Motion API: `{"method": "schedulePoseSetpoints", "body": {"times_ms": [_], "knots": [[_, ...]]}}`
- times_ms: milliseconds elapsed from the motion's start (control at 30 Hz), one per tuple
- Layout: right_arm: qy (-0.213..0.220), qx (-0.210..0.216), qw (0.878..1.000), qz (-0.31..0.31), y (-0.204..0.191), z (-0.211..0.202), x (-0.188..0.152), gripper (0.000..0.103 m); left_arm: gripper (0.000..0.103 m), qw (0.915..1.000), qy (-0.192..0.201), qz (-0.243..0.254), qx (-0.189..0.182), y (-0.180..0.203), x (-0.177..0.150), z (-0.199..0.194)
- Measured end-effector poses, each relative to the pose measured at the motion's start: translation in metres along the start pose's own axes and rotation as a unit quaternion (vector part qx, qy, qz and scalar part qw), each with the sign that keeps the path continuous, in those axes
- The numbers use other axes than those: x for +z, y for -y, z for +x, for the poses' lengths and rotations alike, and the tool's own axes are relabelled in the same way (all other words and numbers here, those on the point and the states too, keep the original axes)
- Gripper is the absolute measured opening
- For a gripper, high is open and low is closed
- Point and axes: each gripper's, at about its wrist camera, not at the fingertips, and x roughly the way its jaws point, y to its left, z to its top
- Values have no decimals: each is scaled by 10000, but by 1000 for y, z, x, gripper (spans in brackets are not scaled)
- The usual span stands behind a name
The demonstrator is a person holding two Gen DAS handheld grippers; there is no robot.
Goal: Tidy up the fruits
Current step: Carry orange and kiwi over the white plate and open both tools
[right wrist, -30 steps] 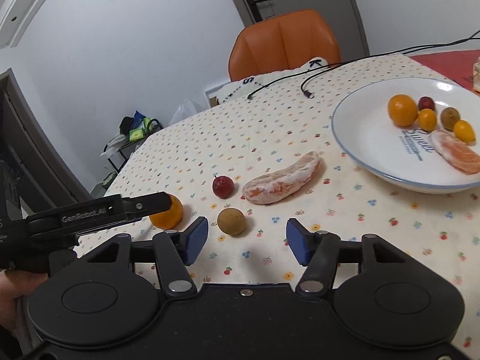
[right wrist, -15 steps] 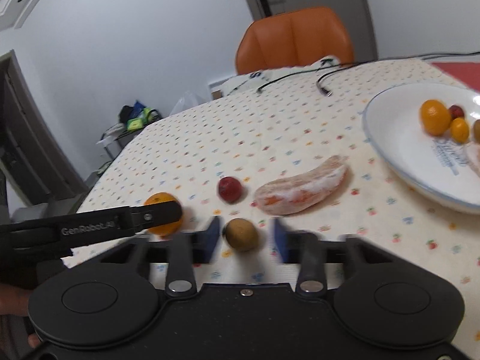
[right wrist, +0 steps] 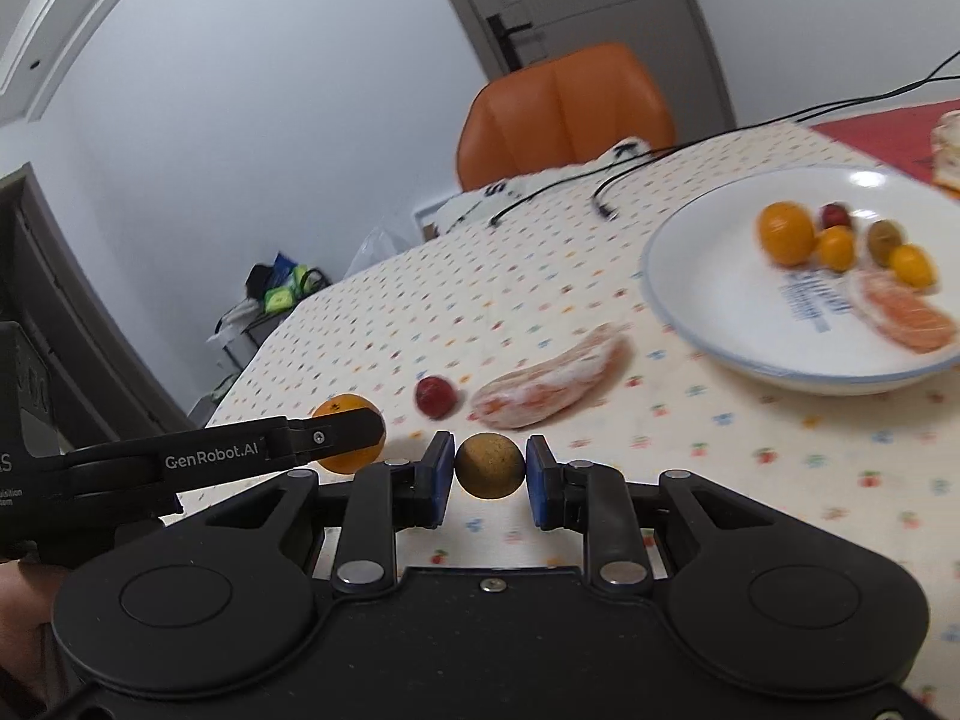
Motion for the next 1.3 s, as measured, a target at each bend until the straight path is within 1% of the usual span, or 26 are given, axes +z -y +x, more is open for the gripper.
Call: {"method": "schedulePoseSetpoints", "body": {"times_ms": [233,400,667,1000,1300], "knots": [[372,-136,9992,113,14,-30,7,24,38,9993,139,234,-237,32,4,-10],[530,-232,9982,134,23,-48,10,24,38,9990,171,226,-340,48,6,-11],[801,-427,9955,266,44,-72,12,24,38,9975,263,376,-535,77,11,-14],[939,-640,9929,358,64,-80,17,24,38,9952,321,502,-775,106,19,-2],[944,-715,9918,481,81,-73,25,24,38,9945,184,573,-859,123,27,18]]}}
